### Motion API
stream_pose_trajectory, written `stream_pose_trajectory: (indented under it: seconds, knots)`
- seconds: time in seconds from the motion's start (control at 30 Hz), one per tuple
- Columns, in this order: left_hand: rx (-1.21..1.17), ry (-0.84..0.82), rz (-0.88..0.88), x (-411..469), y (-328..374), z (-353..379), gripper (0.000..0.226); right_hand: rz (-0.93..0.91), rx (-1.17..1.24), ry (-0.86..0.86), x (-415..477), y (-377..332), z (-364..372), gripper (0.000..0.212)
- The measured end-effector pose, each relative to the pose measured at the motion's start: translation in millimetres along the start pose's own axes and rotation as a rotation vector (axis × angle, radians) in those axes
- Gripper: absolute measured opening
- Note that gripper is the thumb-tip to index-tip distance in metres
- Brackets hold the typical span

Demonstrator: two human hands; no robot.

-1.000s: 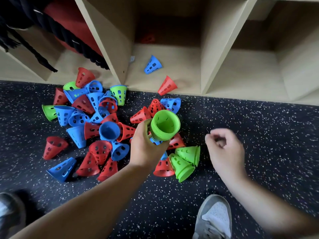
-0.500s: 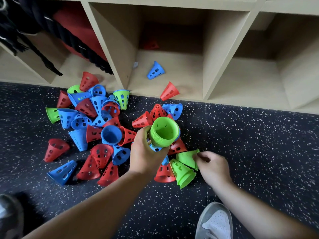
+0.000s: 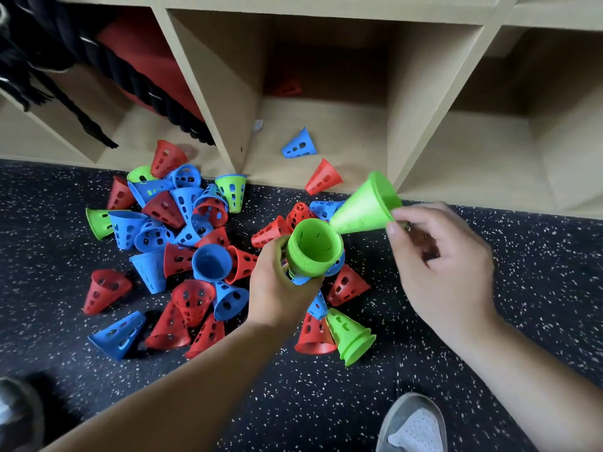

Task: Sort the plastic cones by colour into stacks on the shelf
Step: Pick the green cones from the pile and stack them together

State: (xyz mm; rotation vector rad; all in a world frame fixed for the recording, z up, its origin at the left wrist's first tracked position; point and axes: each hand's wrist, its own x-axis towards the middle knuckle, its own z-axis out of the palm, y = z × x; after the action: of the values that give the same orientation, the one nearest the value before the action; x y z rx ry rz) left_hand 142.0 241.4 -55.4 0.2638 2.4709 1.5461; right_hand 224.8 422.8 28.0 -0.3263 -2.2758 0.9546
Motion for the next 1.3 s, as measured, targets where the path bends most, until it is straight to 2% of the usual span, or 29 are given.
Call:
stream_pose_trajectory:
  seconds: [0.07, 0.13, 0.2, 0.3, 0.33, 0.4, 0.47, 0.57, 0.63, 0.77, 0.83, 1.0, 1.13, 1.3]
  knots:
    - [-0.006, 0.0, 0.009, 0, 0, 2, 0.059, -0.146, -0.023, -0.101, 5, -4, 11, 0.012]
    - [0.004, 0.007, 0.018, 0, 1, 3, 0.059, -0.18, 0.0, -0.21, 3, -4, 21, 0.019]
    - [0.013, 0.015, 0.021, 0, -1, 2, 0.06, -0.068, 0.092, -0.204, -7, -1, 24, 0.024]
    - [0.037, 0.006, 0.006, 0, -6, -2, 0.062, 0.243, 0.134, -0.05, -38, 5, 17, 0.009]
    - [0.053, 0.005, 0.007, 0, -7, -4, 0.063, 0.37, 0.071, -0.074, -52, 12, 14, 0.009]
    - [0.086, 0.008, 0.016, 0, -9, -7, 0.064, 0.565, -0.125, -0.312, -84, 27, 13, 0.026]
    - [0.105, 0.01, 0.016, 0, -9, -8, 0.063, 0.653, -0.228, -0.499, -110, 35, 16, 0.044]
    - [0.116, 0.008, 0.011, 0, -9, -9, 0.064, 0.785, -0.186, -0.535, -127, 39, 27, 0.052]
    - [0.112, 0.005, 0.003, -1, -8, -9, 0.064, 0.822, -0.143, -0.512, -129, 39, 39, 0.046]
    - [0.098, -0.002, -0.005, -3, -7, -9, 0.062, 0.883, -0.126, -0.445, -125, 40, 57, 0.021]
    - [0.1, 0.002, 0.001, -2, -8, -9, 0.061, 0.894, -0.132, -0.417, -126, 43, 61, 0.018]
    - [0.074, 0.023, -0.008, -2, -11, -12, 0.061, 0.774, -0.143, -0.268, -122, 34, 42, 0.015]
    - [0.057, 0.051, 0.009, 2, -15, -14, 0.062, 0.447, -0.085, -0.116, -87, 14, 17, 0.01]
    - [0.007, 0.065, -0.008, 3, -12, -18, 0.062, 0.054, -0.04, -0.047, -19, 0, 11, 0.016]
